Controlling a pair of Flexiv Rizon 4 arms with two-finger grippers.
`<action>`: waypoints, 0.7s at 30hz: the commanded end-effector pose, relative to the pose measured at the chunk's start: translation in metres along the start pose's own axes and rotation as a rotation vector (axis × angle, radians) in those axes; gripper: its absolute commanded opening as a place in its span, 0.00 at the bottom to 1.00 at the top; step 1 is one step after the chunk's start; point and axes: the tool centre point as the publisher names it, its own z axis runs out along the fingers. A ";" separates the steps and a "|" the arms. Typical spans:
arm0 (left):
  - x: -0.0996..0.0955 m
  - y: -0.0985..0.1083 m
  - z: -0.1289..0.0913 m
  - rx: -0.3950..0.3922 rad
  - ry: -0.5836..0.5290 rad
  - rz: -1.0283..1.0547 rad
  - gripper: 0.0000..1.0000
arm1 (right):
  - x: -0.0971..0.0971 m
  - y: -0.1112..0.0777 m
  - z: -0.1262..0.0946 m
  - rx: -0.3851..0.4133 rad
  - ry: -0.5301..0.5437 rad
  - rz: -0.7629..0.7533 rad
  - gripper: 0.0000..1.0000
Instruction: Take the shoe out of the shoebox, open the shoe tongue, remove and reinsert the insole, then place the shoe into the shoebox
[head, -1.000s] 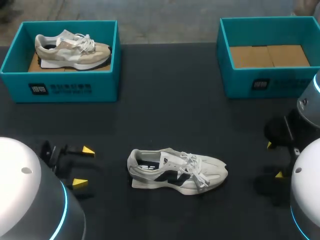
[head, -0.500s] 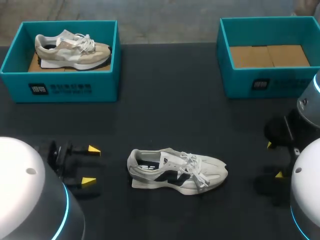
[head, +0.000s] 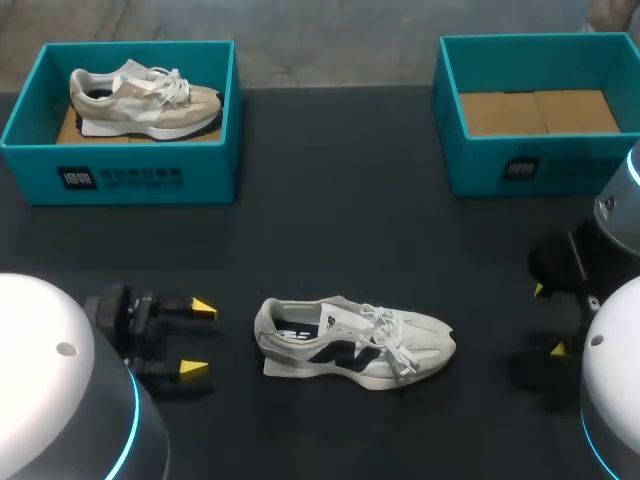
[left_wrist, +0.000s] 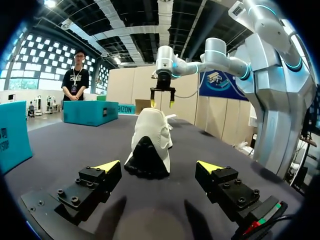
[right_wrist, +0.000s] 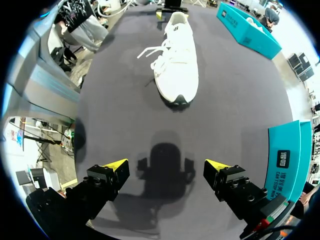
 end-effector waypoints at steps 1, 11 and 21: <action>-0.006 0.003 0.015 -0.005 0.011 0.002 1.00 | 0.002 0.000 0.000 0.001 -0.002 0.000 1.00; -0.014 0.008 0.035 0.005 -0.016 0.012 1.00 | 0.002 0.000 0.000 0.001 -0.002 0.000 1.00; -0.023 0.008 0.045 0.009 -0.002 0.014 1.00 | 0.002 0.000 0.000 0.001 -0.002 0.000 1.00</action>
